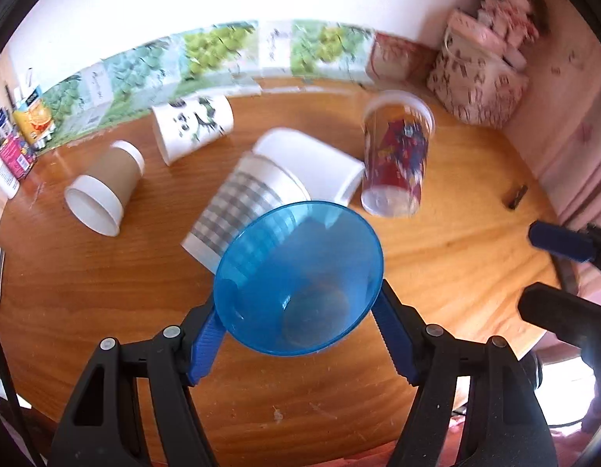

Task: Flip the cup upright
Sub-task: 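Lower the blue cup upright onto the desk with the left gripper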

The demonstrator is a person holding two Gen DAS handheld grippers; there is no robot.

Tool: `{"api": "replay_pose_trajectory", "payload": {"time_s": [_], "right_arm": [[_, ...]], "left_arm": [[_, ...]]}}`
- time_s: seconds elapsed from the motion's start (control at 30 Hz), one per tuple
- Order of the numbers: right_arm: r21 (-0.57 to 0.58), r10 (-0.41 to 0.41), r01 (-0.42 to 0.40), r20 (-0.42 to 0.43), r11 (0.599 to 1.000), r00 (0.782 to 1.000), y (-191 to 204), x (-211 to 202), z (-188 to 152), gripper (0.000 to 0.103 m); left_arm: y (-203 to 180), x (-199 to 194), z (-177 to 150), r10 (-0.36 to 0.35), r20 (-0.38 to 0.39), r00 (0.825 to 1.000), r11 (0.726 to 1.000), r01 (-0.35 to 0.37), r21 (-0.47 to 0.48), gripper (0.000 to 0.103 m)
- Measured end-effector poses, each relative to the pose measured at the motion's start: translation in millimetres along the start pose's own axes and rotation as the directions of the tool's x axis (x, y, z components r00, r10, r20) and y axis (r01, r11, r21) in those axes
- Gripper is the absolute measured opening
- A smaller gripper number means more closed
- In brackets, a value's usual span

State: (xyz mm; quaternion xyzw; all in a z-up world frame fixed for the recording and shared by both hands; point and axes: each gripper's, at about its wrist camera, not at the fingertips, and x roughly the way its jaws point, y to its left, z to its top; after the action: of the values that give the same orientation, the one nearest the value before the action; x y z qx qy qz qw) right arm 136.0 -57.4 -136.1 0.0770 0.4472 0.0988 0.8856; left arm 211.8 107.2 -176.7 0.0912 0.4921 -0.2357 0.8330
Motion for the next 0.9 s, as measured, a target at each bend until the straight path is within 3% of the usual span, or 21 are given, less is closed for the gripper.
{"api": "replay_pose_trajectory", "payload": {"time_s": [0.13,0.37,0.5,0.6,0.67,0.9], "right_arm": [[-0.052,-0.022,0.024,0.045,0.998,0.999,6.8,-8.5,-15.1,0.069],[-0.107,-0.058,0.065,0.064,0.992,0.996,20.8,-16.8,-30.6,0.082],[-0.113,-0.05,0.055,0.053,0.992,0.997,24.4,-19.9,-36.5,0.088],[-0.115,-0.062,0.069,0.064,0.991,0.996,26.2,-24.2,-38.7,0.094],[-0.109,-0.063,0.071,0.078,0.991,0.995,26.1,-28.0,-39.2,0.099],[-0.084,-0.074,0.086,0.133,0.993,0.988,23.2,-41.9,-38.2,0.101]], "left_arm": [[-6.8,-0.8,-5.6,0.025,0.036,0.999,0.999,-0.027,0.047,0.074],[-13.6,-3.7,-11.9,0.026,0.045,0.999,0.995,-0.03,0.09,0.074],[-12.6,-10.2,-11.7,-0.018,0.032,0.999,0.996,0.015,0.083,0.074],[-16.4,-20.3,-9.4,-0.007,0.045,0.999,0.995,0.002,0.102,0.076],[-19.3,-28.8,-8.6,-0.008,0.065,0.998,0.993,0.001,0.117,0.083],[-19.8,-60.0,1.6,-0.006,0.102,0.995,0.992,-0.006,0.123,0.083]]}}
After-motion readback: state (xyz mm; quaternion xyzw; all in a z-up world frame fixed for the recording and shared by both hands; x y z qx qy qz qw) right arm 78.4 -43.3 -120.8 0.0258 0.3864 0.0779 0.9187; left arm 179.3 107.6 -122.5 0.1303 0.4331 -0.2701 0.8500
